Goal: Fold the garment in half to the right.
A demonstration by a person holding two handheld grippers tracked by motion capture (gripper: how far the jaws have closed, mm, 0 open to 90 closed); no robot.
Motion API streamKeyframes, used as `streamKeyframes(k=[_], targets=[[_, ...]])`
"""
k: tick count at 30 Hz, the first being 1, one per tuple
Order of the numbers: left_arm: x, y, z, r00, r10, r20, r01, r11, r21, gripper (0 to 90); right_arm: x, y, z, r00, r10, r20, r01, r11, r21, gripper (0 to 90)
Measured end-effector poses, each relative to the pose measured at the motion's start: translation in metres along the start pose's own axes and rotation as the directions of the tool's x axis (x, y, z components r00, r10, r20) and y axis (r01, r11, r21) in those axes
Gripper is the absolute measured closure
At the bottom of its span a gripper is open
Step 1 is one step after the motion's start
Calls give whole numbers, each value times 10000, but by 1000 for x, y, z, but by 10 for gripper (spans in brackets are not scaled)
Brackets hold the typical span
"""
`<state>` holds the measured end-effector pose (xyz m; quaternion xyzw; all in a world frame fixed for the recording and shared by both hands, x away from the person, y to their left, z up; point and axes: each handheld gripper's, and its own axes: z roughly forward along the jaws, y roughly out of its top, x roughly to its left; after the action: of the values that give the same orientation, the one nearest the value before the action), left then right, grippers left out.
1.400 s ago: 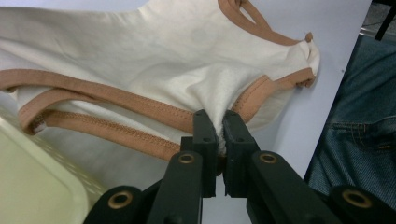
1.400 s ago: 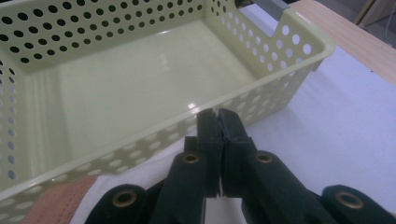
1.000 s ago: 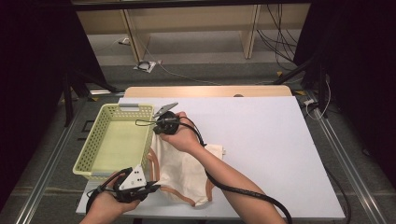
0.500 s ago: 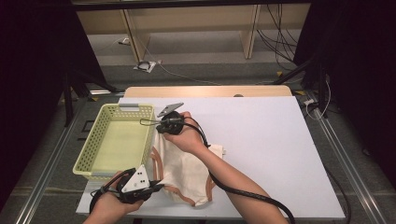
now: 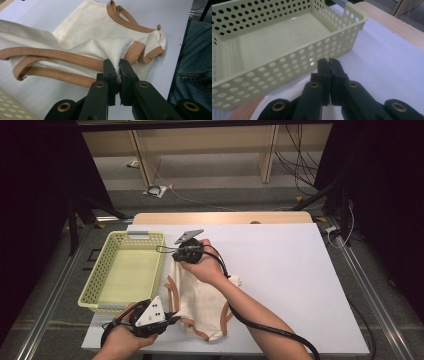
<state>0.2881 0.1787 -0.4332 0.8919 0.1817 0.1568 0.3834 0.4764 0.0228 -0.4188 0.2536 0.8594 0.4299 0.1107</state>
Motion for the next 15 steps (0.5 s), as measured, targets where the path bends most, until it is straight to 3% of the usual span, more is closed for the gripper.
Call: streamKeyframes(k=[15], targets=[[-2, 7, 2, 9995, 328, -47, -328, 9994, -83, 852, -6, -4, -11, 9999, 19, 140, -17, 9999, -118, 891]])
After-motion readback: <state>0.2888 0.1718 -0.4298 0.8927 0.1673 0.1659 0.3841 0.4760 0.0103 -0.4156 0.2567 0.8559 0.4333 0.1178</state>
